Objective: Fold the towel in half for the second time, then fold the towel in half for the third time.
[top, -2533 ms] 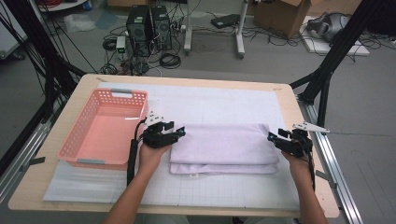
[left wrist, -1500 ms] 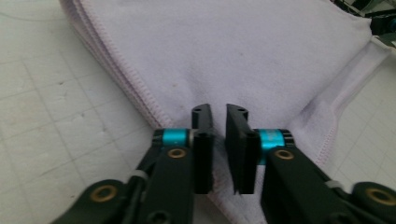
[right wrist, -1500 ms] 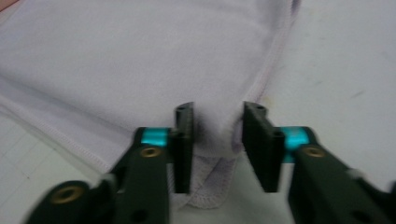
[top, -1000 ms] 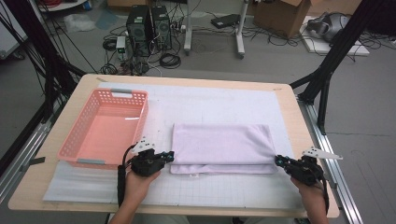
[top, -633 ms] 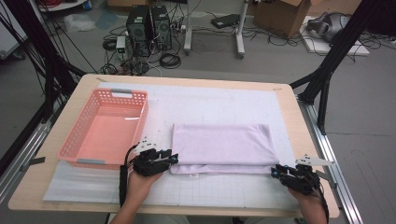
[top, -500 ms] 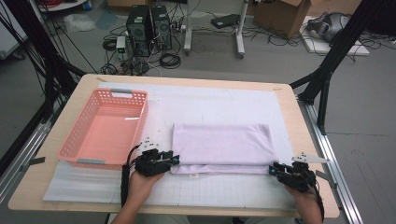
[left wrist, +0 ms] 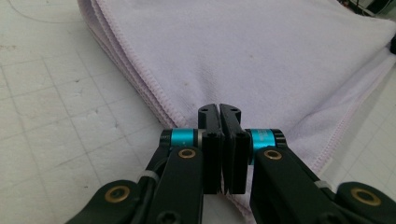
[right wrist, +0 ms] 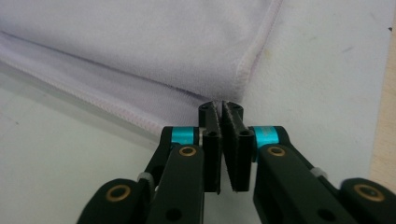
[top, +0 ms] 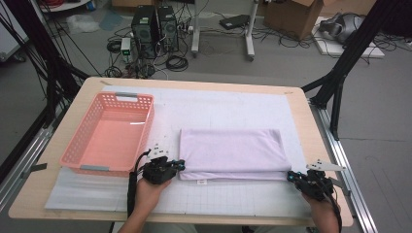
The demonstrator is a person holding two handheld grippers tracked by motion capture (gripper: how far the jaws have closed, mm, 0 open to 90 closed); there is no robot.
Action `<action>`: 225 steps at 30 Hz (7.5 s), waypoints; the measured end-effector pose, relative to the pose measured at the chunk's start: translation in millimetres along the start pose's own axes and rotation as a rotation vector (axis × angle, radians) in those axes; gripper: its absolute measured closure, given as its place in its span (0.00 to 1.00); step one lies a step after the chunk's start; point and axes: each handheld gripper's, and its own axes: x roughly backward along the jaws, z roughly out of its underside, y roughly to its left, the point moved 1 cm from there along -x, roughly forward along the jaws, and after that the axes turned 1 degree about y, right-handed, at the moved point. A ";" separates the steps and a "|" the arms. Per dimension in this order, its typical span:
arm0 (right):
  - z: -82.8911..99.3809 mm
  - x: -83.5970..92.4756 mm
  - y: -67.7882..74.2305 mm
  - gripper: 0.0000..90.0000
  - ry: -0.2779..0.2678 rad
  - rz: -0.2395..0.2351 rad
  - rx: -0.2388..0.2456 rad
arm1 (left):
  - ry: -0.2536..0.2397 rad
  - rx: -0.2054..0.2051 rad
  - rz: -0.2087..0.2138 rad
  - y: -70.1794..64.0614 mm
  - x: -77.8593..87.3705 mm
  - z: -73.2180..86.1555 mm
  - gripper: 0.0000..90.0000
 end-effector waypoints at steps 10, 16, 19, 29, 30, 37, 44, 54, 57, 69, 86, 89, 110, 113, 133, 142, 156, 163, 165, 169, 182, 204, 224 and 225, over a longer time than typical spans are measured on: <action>-16.6 -3.6 -5.9 0.62 -0.147 -0.054 -0.086 | -0.009 0.058 0.054 0.8 -1.0 -1.7 0.61; -14.5 -6.8 -4.8 0.94 -0.097 -0.063 -0.032 | 0.020 0.010 0.014 -2.4 0.4 -0.5 0.97; -13.7 5.1 -5.0 0.94 -0.145 -0.083 -0.047 | -0.011 0.016 0.025 -3.5 10.5 -4.2 0.98; -1.9 19.2 1.1 0.87 -0.066 -0.121 -0.057 | 0.020 0.016 0.047 -7.8 23.5 7.2 0.92; 0.7 16.4 1.1 0.77 -0.053 -0.100 -0.051 | 0.017 0.016 0.041 -6.8 22.8 7.2 0.82; -8.6 17.6 -9.9 0.61 -0.181 -0.018 -0.101 | -0.055 0.037 0.019 1.9 14.5 -5.6 0.57; -11.9 -23.5 -7.2 0.63 -0.060 -0.023 -0.067 | 0.048 0.015 -0.041 1.5 -9.1 -3.1 0.56; -5.1 -6.6 -9.5 0.92 -0.041 -0.065 -0.108 | 0.076 0.045 0.001 -1.2 5.7 4.5 0.91; -2.0 -0.3 -4.9 0.92 -0.019 -0.070 -0.099 | 0.078 0.044 0.012 -1.6 9.2 5.9 0.91; -12.5 7.4 -16.9 0.66 -0.187 -0.005 -0.026 | -0.080 -0.036 0.046 2.5 11.1 -3.6 0.59; -37.7 -31.9 -29.9 0.68 -0.090 0.047 -0.023 | -0.133 -0.068 0.018 2.1 9.7 -6.0 0.47; -28.9 -12.1 -28.5 0.60 -0.149 -0.009 0.001 | -0.144 -0.073 0.022 0.9 10.3 -6.4 0.44; -13.6 19.5 -16.9 0.23 -0.294 -0.004 0.030 | -0.186 -0.095 0.006 -4.3 12.0 -7.7 0.27; -12.7 18.0 -16.7 0.23 -0.280 -0.002 0.026 | -0.189 -0.095 0.008 -4.7 11.9 -7.7 0.27; -13.3 16.2 -16.5 0.23 -0.274 -0.006 0.028 | -0.156 -0.091 0.007 -6.0 10.2 -4.2 0.29; -23.0 3.5 -7.6 0.23 -0.258 -0.048 0.063 | -0.107 -0.066 0.010 -11.5 12.1 1.3 0.29; -27.4 -4.0 -0.4 0.24 -0.236 -0.081 0.081 | 0.052 -0.018 -0.069 -8.4 3.0 7.5 0.37; -34.8 -11.6 10.5 0.24 -0.228 -0.105 0.096 | 0.075 -0.086 -0.108 -20.7 1.4 9.6 0.51; -40.1 -15.9 15.4 0.24 -0.228 -0.118 0.103 | 0.080 -0.096 -0.104 -24.9 0.4 10.2 0.61; -53.6 -24.4 28.7 0.24 -0.239 -0.152 0.126 | 0.075 -0.069 -0.103 -24.3 0.3 10.8 0.65; -114.0 -72.7 81.9 0.23 -0.164 -0.299 0.236 | 0.062 0.037 -0.046 -21.0 1.3 13.3 0.88; -194.1 -177.6 174.2 0.39 0.057 -0.425 0.431 | 0.053 0.074 -0.008 -16.1 3.3 13.7 0.87; -193.7 -211.7 195.9 0.86 0.180 -0.485 0.526 | 0.070 0.121 0.012 -8.5 7.5 11.8 0.89; -194.3 -210.9 196.4 0.87 0.172 -0.480 0.535 | 0.070 0.120 0.009 -7.8 8.9 11.1 0.90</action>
